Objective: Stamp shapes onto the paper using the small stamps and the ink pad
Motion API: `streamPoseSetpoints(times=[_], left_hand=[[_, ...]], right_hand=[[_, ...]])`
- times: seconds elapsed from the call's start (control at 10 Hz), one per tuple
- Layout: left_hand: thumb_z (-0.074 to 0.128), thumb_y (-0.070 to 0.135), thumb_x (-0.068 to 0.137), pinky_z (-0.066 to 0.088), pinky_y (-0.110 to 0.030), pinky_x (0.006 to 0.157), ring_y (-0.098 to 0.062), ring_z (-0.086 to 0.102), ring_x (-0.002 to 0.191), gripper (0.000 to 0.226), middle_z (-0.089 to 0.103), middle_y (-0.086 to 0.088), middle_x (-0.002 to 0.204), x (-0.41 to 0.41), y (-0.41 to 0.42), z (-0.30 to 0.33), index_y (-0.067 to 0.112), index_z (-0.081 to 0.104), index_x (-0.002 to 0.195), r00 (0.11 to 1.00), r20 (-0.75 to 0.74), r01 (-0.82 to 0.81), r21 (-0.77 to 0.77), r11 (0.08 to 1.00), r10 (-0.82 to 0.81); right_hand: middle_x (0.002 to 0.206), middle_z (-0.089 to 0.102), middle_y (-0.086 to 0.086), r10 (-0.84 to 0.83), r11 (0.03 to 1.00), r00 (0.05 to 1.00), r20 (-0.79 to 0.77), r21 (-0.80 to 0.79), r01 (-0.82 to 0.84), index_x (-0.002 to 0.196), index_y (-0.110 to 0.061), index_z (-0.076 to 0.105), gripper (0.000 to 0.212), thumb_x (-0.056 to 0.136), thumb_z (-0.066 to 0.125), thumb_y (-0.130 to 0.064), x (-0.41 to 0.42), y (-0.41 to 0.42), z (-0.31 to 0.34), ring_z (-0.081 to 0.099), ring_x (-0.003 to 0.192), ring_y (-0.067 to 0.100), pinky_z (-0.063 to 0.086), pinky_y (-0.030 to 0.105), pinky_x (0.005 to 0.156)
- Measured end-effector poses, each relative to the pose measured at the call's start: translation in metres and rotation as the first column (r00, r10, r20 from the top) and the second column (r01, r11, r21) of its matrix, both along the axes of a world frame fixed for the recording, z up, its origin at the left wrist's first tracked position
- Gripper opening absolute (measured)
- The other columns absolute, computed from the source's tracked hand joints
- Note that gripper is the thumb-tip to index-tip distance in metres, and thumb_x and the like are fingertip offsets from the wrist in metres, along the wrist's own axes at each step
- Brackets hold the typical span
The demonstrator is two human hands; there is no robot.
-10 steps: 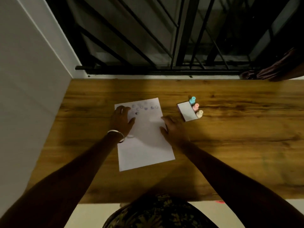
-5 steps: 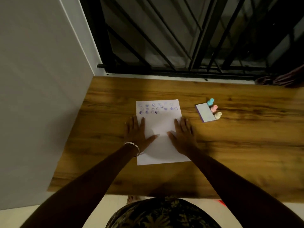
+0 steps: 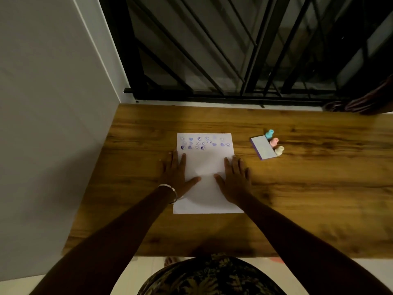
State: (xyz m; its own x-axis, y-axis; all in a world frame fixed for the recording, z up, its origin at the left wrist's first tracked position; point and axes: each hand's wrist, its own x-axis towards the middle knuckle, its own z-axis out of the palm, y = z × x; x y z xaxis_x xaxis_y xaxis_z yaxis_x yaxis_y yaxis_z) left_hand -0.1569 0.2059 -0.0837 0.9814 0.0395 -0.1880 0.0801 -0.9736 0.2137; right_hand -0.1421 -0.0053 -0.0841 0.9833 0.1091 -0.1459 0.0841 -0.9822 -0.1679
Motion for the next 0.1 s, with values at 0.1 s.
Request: streamPoseSetpoints(times=[0.1], left_hand=[[0.034, 0.078, 0.079, -0.005, -0.052, 0.119, -0.032, -0.007, 0.149, 0.099, -0.006, -0.011, 0.162, 0.0032, 0.0001, 0.0022, 0.022, -0.003, 0.152, 0.998, 0.054, -0.017, -0.07, 0.997, 0.021]], right_hand=[[0.162, 0.008, 0.009, 0.043, 0.998, 0.997, 0.064, 0.045, -0.046, 0.152, -0.021, 0.01, 0.074, 0.093, 0.029, -0.061, 0.003, -0.0002, 0.0075, 0.006, 0.149, 0.032, 0.012, 0.052, 0.12]])
